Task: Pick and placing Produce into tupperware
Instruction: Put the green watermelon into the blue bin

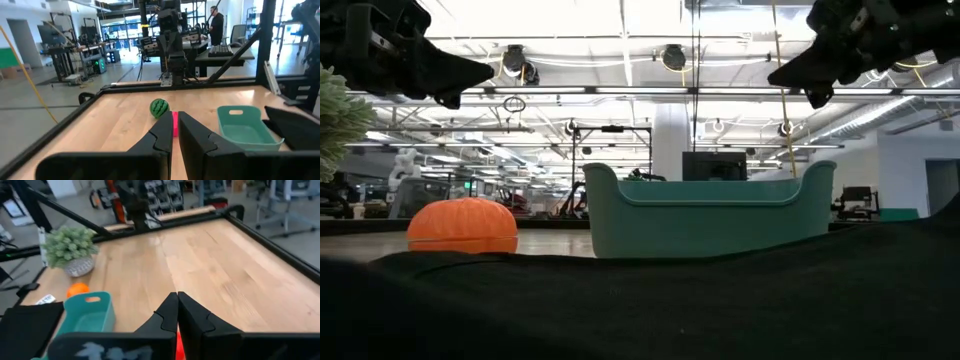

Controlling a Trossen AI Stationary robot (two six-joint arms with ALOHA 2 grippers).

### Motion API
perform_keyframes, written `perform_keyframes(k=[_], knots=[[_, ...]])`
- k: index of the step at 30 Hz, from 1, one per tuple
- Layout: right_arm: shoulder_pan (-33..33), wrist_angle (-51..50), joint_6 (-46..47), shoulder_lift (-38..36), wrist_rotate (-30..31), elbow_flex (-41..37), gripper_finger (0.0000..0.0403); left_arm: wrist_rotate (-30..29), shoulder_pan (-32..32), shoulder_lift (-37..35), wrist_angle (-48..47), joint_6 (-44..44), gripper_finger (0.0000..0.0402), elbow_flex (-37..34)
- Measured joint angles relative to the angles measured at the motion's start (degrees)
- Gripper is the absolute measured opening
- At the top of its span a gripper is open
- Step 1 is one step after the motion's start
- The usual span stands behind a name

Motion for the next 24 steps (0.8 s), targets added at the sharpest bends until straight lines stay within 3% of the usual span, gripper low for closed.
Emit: perform_keyframes(k=[9,24], knots=[[-2.3,-15.6,5.3,4.3,0.0,9.2,0.0,-0.3,0.0,0.0,1.8,6.9,0.0031,0.0],[-2.9,-32.5,10.4,13.7,-0.2,20.0,0.0,-0.5,0.0,0.0,1.7,7.2,0.0031,0.0]])
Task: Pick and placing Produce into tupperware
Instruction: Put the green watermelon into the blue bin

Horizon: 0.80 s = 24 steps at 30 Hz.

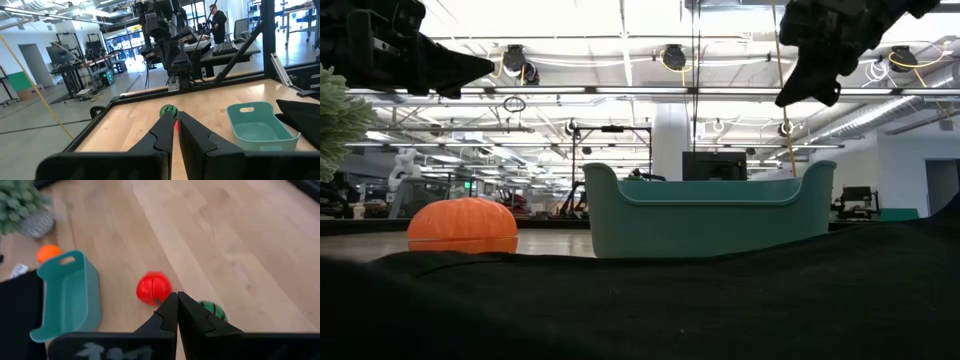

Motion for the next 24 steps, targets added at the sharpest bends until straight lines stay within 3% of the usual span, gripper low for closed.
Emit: perform_keyframes(k=[11,18,24], knots=[[-1.9,-12.7,0.5,9.2,-0.2,8.3,0.0,0.0,0.0,0.0,0.0,-0.3,0.0031,0.0],[-2.9,-13.9,0.0,11.3,-4.5,9.8,0.0,0.0,0.0,0.0,0.0,-1.2,0.0031,0.0],[-3.6,-16.9,-0.6,12.9,-4.8,13.9,0.0,0.0,0.0,0.0,0.0,-1.3,0.0031,0.0]])
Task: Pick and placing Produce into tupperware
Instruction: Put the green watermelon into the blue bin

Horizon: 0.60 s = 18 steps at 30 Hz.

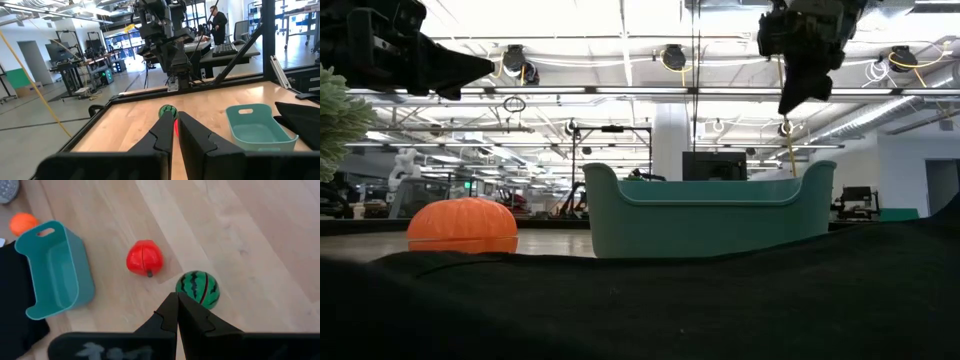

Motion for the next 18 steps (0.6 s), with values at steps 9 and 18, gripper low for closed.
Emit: perform_keyframes(k=[9,18], knots=[[-1.1,-7.5,-3.0,6.1,0.0,8.4,0.0,0.0,0.0,0.0,0.0,-0.3,0.0031,0.0],[-4.0,-17.5,-6.9,15.7,-1.8,16.5,0.0,0.0,0.0,0.0,-0.8,-0.7,0.0031,0.0]])
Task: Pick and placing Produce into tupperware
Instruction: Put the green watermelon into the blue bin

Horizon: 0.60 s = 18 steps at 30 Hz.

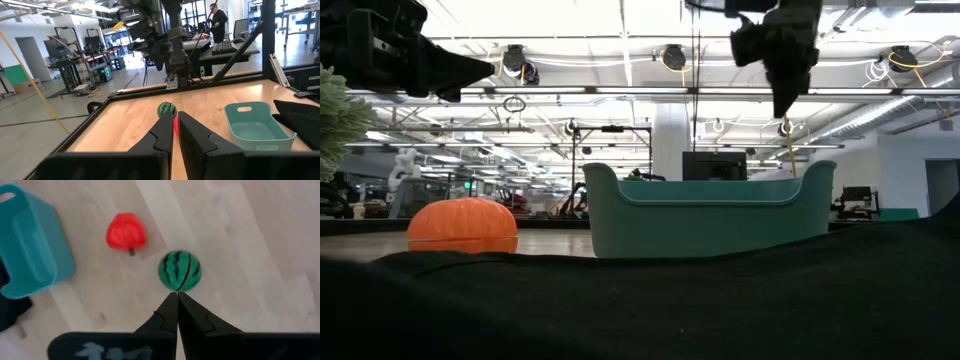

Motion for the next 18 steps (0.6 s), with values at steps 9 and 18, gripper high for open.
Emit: perform_keyframes(k=[9,18], knots=[[-2.3,-1.8,-1.6,4.4,-6.5,1.1,0.0,0.0,0.0,0.0,-0.7,-1.1,0.0031,0.0],[-5.5,-1.4,2.9,4.7,-7.0,1.1,0.0,0.0,0.0,0.0,-1.5,-1.0,0.0031,0.0]])
